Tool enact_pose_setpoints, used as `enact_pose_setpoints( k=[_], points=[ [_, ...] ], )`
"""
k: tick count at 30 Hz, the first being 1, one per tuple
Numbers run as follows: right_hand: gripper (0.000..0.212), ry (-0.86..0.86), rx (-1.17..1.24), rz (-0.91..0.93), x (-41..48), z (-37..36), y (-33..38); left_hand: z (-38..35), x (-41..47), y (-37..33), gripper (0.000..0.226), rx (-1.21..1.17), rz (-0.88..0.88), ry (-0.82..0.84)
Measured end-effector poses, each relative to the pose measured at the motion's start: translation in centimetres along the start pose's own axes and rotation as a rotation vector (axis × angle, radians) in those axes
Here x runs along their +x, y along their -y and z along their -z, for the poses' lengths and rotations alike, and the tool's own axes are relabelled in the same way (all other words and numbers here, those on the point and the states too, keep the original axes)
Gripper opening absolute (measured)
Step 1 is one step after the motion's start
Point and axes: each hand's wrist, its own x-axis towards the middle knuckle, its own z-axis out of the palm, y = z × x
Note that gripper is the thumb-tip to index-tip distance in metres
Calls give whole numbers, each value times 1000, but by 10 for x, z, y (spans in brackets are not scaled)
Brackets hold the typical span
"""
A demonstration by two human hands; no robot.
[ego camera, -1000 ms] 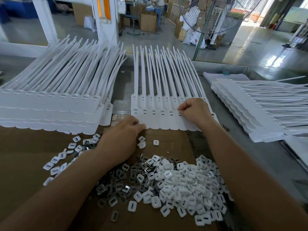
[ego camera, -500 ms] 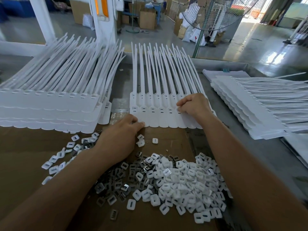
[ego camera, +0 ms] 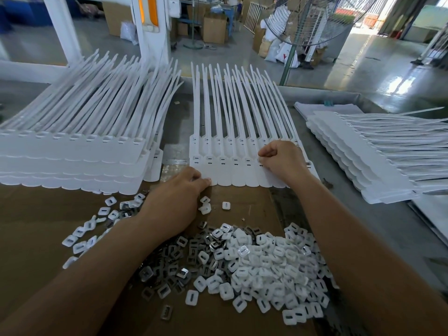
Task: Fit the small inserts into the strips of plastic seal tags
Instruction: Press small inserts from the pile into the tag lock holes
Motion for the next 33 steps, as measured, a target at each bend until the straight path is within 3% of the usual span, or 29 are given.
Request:
enact_pose_setpoints(
  k=[5, 8, 12, 16, 20, 28, 33],
  points=[
    [28, 103, -62, 70, -18, 13, 10, 1, -1, 0, 51, -15, 2, 1],
    [25, 137, -36, 150, -42, 20, 25, 1, -1, 0, 51, -11, 3, 0],
    [3, 440, -19, 197, -71, 27, 45, 0, 2, 0, 49, -6, 26, 6],
    [15, 628, -150, 278, -89, 16, 58, 0, 2, -2, 48, -11, 27, 6],
    [21, 665, -185, 303, -97, 13, 63, 0, 3, -1, 47, -28, 23, -4],
    [7, 693, -140, 322, -98, 14, 64, -1, 4, -1, 48, -30, 23, 3],
    [18, 671, -12, 252, -92, 19, 54, 0, 3, -2, 48, -33, 31, -2]
  ],
)
